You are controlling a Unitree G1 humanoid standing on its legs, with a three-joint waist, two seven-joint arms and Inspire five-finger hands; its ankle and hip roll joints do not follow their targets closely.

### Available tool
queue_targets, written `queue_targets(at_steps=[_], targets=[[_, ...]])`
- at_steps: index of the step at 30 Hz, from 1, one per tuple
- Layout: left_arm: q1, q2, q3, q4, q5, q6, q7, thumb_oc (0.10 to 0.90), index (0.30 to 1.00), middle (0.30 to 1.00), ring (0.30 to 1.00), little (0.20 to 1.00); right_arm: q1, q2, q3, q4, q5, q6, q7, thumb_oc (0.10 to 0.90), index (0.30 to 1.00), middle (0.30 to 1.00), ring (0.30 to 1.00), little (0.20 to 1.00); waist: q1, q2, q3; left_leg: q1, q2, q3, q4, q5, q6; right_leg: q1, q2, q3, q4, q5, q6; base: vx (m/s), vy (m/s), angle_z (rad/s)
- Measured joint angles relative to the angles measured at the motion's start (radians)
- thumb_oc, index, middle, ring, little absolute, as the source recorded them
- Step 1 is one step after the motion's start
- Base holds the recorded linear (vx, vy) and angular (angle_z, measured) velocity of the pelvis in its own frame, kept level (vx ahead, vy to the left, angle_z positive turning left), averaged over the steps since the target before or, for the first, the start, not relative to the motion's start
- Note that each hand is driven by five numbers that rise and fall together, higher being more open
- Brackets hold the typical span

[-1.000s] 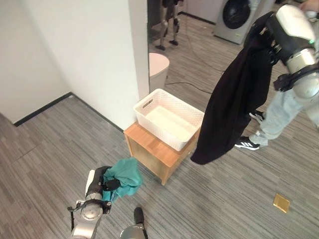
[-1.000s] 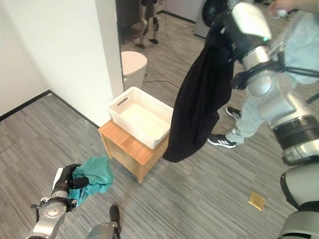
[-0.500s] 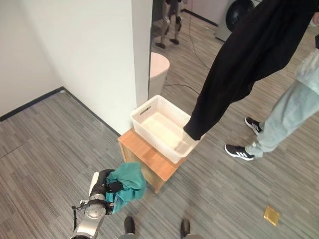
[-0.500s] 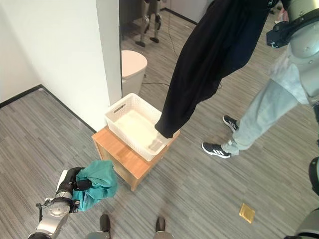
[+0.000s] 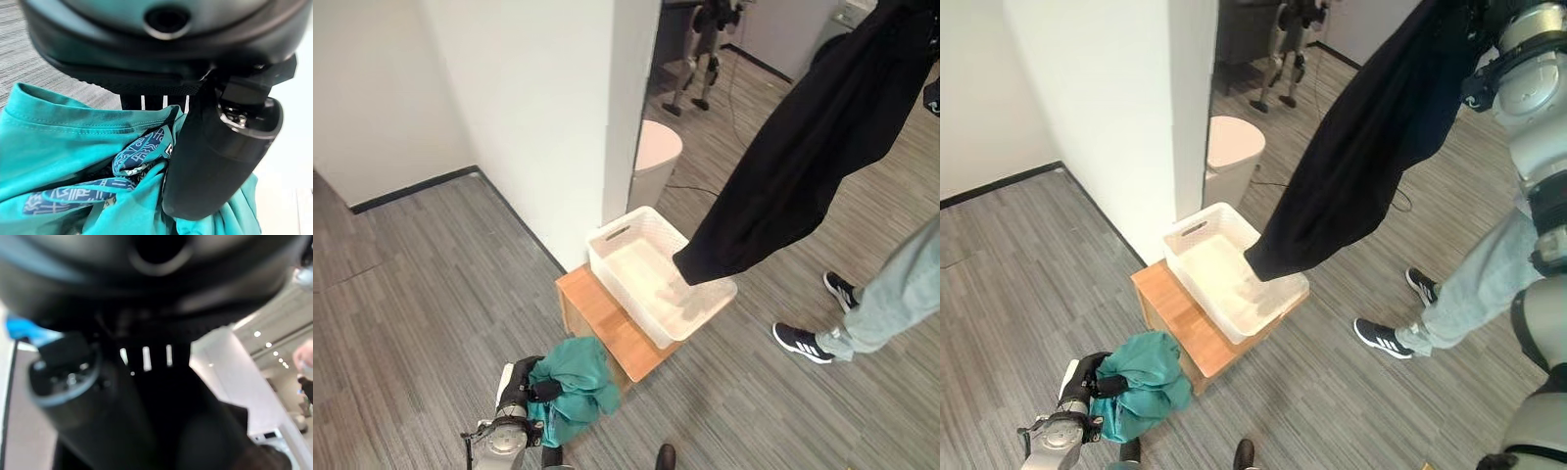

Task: Pick up bed clothes into laundry basket.

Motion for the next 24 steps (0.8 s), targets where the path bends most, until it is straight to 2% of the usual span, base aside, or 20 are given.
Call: queue_targets(at_steps=[4,11,19,24], targets=[[0.037,0.02,0.004,0.002,-0.011,-0.001,0.002,0.4,0.3,0.3,0.3,0.3,0.0,0.048,0.0,0.031,0.006,0.009,0.001,0.4,0.3,0.3,0.3,0.3,0.023,-0.005,-0.016,-0.022,-0.004,-0.022,0.0,0.001,0.0,-0.006,-0.004,-0.025,0.0,-0.002,0.002,0.01,0.004,0.16],[0.068,0.028,-0.001,0.03,-0.037,-0.001,0.002,0.4,0.3,0.3,0.3,0.3,0.0,0.074,0.0,0.057,0.008,0.013,0.0,0.4,0.3,0.3,0.3,0.3,0.066,-0.018,-0.032,-0.055,-0.014,-0.06,0.0,0.008,-0.002,-0.016,-0.006,-0.054,0.0,-0.007,0.001,0.0,0.007,0.17],[0.06,0.029,-0.003,0.035,-0.037,0.002,0.002,0.4,0.3,0.3,0.3,0.3,0.002,0.159,-0.002,0.1,-0.01,0.031,0.001,0.4,0.3,0.3,0.3,0.3,0.062,-0.019,-0.032,-0.055,-0.017,-0.06,0.0,0.008,-0.001,-0.017,-0.011,-0.053,0.0,-0.007,0.001,0.0,0.0,0.0],[0.059,0.029,-0.005,0.033,-0.036,0.002,0.002,0.4,0.3,0.3,0.3,0.3,0.033,0.194,-0.05,0.1,-0.059,0.048,0.001,0.4,0.3,0.3,0.3,0.3,0.057,-0.014,-0.034,-0.057,-0.018,-0.057,0.0,0.008,-0.001,-0.02,-0.016,-0.052,0.0,-0.007,0.002,0.0,0.0,0.0]])
